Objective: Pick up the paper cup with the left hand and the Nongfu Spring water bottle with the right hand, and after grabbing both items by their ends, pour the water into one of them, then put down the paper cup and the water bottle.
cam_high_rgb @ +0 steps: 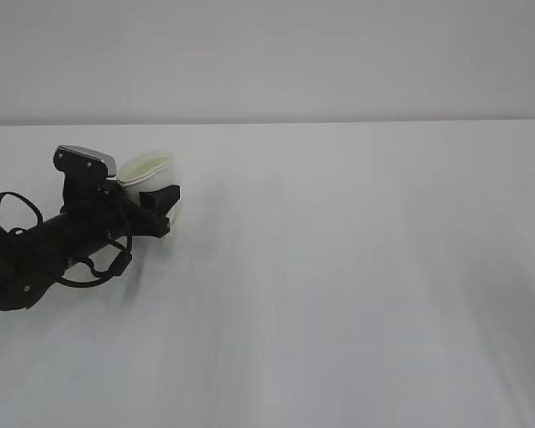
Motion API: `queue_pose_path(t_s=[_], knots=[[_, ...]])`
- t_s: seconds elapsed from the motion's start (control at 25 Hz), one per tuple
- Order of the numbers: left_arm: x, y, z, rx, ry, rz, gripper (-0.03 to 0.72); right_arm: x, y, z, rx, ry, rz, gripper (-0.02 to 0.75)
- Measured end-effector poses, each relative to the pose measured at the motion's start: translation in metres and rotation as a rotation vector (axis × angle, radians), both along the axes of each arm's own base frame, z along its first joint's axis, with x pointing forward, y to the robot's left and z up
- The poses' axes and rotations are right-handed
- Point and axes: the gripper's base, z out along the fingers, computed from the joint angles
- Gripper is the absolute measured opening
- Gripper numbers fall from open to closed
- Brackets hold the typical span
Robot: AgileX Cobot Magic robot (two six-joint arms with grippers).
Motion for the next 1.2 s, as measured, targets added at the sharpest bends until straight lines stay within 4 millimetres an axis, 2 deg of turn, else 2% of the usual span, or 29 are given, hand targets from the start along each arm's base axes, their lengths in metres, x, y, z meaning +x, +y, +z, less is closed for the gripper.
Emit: queue_pose_path(t_s=[0.88, 1.2], knots=[[0.001, 0.001, 0.0, -0.004, 0.001, 0.019, 0.389, 0.0, 0.0, 0.0, 0.002, 0.0, -0.001, 0.42], [-0.001, 0.001, -0.011, -0.002, 0.017, 0.014, 0.388, 0.0, 0.0, 0.0, 0.003, 0.0, -0.001, 0.42]])
